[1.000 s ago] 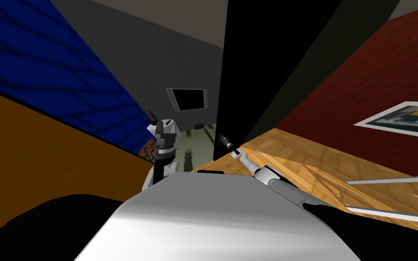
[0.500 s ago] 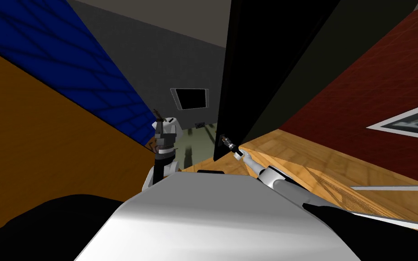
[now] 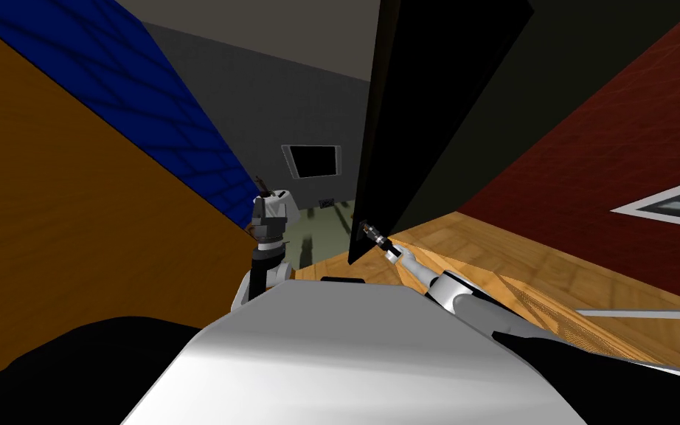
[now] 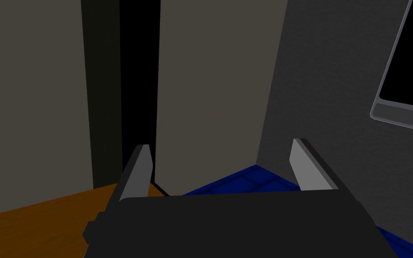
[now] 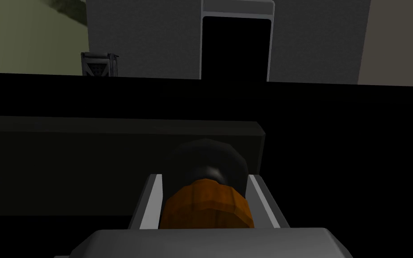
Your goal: Pull the door open
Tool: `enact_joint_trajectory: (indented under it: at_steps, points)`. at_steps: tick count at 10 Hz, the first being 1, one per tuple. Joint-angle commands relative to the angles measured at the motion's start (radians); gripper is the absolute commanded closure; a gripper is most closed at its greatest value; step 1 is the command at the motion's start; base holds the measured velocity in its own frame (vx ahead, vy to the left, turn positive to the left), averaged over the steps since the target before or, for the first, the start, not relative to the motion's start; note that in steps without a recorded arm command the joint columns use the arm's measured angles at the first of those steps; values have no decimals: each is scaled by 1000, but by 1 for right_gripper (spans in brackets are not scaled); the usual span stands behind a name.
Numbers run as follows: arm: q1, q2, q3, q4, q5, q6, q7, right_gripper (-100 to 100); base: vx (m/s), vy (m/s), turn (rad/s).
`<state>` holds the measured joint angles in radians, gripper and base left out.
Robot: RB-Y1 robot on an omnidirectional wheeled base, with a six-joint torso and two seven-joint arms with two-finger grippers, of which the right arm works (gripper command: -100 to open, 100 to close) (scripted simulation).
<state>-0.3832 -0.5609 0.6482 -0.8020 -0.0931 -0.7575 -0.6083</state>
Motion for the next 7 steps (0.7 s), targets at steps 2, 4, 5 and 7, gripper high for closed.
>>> enact_joint_trajectory:
  at_steps: [2, 4, 5, 7]
  points:
    - [2, -18, 21, 4, 1, -34, -15, 100, -58, -80, 54]
    - [2, -36, 40, 7, 1, -64, -28, 100, -109, -177, 98]
    - [2, -42, 47, 9, 1, -75, -33, 100, -112, -127, 58]
    - [2, -63, 68, 13, 1, -110, -48, 100, -121, -134, 50]
